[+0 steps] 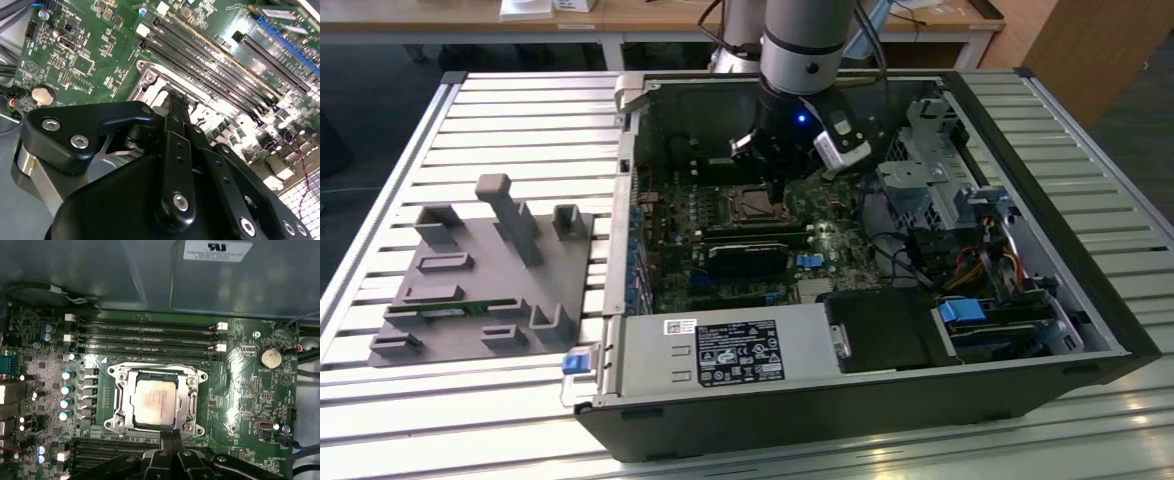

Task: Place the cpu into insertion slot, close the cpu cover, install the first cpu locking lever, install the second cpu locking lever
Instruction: 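Install the second cpu locking lever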

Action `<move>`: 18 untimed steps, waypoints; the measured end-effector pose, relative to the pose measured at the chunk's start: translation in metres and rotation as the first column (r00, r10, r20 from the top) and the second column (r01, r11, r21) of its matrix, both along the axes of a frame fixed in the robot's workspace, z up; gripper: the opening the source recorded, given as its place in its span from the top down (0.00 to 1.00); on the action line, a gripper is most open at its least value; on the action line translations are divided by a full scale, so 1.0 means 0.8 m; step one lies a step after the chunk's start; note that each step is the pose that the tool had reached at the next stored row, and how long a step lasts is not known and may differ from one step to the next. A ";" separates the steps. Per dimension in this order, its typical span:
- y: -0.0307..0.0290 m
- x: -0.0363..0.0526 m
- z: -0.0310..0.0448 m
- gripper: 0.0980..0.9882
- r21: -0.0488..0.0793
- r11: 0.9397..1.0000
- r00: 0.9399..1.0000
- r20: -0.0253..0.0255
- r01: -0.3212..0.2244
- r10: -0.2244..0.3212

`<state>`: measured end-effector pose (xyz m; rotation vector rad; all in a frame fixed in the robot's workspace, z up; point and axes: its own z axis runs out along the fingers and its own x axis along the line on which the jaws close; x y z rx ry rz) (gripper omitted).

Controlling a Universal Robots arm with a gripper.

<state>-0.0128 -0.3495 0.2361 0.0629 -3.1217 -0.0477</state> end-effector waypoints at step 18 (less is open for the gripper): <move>-0.0114 0.000 0.0000 0.99 0.000 1.000 1.000 0.000 0.000 0.000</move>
